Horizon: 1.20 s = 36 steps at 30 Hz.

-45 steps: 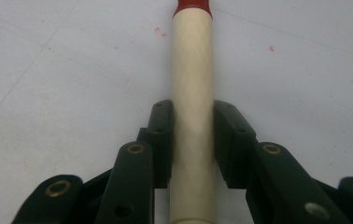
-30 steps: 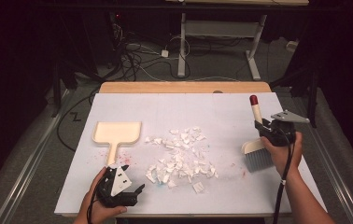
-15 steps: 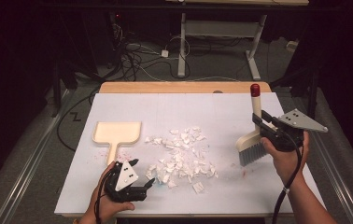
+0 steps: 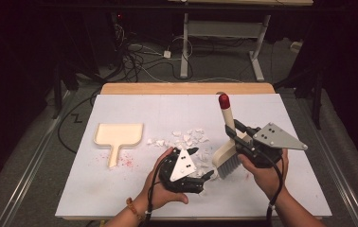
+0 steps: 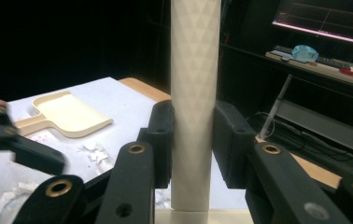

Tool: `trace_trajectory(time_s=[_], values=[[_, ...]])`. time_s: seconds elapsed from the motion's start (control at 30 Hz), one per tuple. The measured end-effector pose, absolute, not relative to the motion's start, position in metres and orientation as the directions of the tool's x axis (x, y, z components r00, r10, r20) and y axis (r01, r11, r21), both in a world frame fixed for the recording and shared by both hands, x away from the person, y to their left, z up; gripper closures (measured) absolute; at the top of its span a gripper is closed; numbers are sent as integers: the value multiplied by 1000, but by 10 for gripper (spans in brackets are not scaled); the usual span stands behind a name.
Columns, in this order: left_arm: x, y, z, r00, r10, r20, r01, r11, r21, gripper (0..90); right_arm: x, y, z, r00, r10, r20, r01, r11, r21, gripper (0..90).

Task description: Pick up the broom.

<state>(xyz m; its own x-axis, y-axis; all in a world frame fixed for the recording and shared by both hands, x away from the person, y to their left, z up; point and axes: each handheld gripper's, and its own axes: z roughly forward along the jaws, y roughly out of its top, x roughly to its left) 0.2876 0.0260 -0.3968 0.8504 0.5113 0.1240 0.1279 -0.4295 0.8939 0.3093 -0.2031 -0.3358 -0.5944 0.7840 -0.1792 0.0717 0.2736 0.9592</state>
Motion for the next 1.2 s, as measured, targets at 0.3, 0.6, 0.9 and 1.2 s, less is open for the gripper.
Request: trace_trajectory(time_s=[0.3,0.6,0.9,1.2], values=[[296,3,-412,847,529,60,191,-406,894,322,299,-180,-354,-660,734,-163,94,296,951,709],[299,18,-417,847,532,-5,237,-369,899,569,288,-169,-355,-685,708,-170,85,310,947,707],[298,38,-409,884,467,8,219,-429,877,644,284,-184,-351,-755,640,-139,78,298,951,641],[295,60,-398,946,320,54,133,-535,834,644,291,-215,-345,-891,414,-188,4,421,907,458]])
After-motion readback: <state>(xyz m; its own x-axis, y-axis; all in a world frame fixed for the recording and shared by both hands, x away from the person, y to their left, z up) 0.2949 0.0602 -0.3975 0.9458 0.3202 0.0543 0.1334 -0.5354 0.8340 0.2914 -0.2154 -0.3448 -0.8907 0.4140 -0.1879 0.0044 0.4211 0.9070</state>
